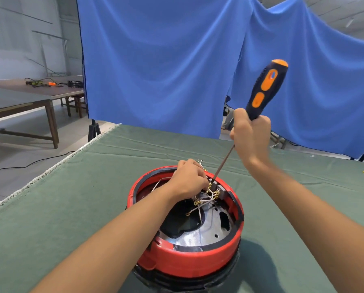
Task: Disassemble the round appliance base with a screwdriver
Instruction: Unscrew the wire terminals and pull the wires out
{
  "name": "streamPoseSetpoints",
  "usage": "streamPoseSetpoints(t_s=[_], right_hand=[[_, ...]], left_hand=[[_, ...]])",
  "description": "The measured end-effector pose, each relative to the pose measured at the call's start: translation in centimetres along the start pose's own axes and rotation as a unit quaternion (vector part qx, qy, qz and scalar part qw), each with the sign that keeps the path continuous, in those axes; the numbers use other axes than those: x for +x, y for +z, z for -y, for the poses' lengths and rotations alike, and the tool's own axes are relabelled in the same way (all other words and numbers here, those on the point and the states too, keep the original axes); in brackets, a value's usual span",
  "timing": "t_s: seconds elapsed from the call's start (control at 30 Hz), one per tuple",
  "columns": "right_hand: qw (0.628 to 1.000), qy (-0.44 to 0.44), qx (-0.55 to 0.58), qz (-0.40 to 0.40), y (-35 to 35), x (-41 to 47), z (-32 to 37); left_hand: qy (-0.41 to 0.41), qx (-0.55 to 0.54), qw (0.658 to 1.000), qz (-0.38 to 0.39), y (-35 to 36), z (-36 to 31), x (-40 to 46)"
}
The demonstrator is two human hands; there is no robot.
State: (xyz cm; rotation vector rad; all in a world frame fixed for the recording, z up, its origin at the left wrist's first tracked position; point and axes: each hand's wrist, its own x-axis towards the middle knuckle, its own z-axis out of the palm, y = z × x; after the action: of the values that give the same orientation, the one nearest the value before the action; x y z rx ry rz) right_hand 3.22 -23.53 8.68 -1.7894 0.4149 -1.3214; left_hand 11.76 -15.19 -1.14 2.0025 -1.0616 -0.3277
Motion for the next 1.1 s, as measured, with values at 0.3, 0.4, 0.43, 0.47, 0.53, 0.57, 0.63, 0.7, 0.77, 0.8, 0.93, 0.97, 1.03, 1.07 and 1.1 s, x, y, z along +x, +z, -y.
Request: streamPoseSetpoints(t_s=[0.3,0.4,0.43,0.47,0.53,0.57,0.63,0.7,0.77,0.8,0.93,0.97,1.03,1.07,1.1], right_hand=[[0.969,0.211,0.079,-0.103,-0.8,4.4,-3.9],[0.952,0.261,0.105,-0.124,-1.9,4.1,-5.2],[0.947,0.266,0.124,-0.129,-2.3,3.9,-5.5],[0.944,0.264,0.146,-0.133,-2.6,3.5,-5.6],[0.947,0.231,0.174,-0.137,-3.1,2.5,-5.1],[0.954,0.199,0.182,-0.133,-3.2,1.9,-4.6],[0.971,0.115,0.179,-0.111,-3.1,0.3,-3.2],[0.987,0.03,0.137,-0.073,-2.6,-1.4,-1.8],[0.997,-0.041,0.067,-0.027,-1.8,-2.8,-0.5],[0.997,-0.072,0.033,-0.001,-1.2,-3.3,0.0],[0.98,-0.183,-0.062,0.04,0.4,-4.1,0.8],[0.977,-0.197,-0.076,0.042,0.6,-4.1,0.8],[0.976,-0.196,-0.08,0.049,0.7,-4.0,0.7],[0.979,-0.182,-0.074,0.049,0.7,-3.9,0.7],[0.983,-0.163,-0.064,0.048,0.8,-3.5,0.7]], left_hand=[[0.001,-0.004,1.0,0.009,0.0,-0.1,0.1],[0.006,0.009,1.0,0.009,0.0,0.0,0.1],[0.007,0.012,1.0,0.01,0.1,0.1,0.1],[0.008,0.013,1.0,0.012,0.1,0.1,0.1],[0.012,0.018,1.0,0.016,0.0,0.1,0.1],[0.013,0.019,1.0,0.017,0.0,0.1,0.1],[0.014,0.02,1.0,0.015,-0.1,0.0,0.1],[0.014,0.02,1.0,0.009,-0.1,-0.1,0.1],[0.014,0.022,1.0,0.006,0.0,-0.1,0.1],[0.013,0.023,1.0,0.004,0.1,-0.1,0.0],[0.013,0.025,1.0,-0.002,0.1,-0.1,0.0],[0.012,0.025,1.0,0.0,0.1,-0.2,0.0],[0.012,0.029,0.999,0.002,0.1,-0.1,0.0],[0.013,0.031,0.999,0.002,0.1,-0.1,0.0],[0.013,0.03,0.999,0.002,0.1,-0.1,0.0]])
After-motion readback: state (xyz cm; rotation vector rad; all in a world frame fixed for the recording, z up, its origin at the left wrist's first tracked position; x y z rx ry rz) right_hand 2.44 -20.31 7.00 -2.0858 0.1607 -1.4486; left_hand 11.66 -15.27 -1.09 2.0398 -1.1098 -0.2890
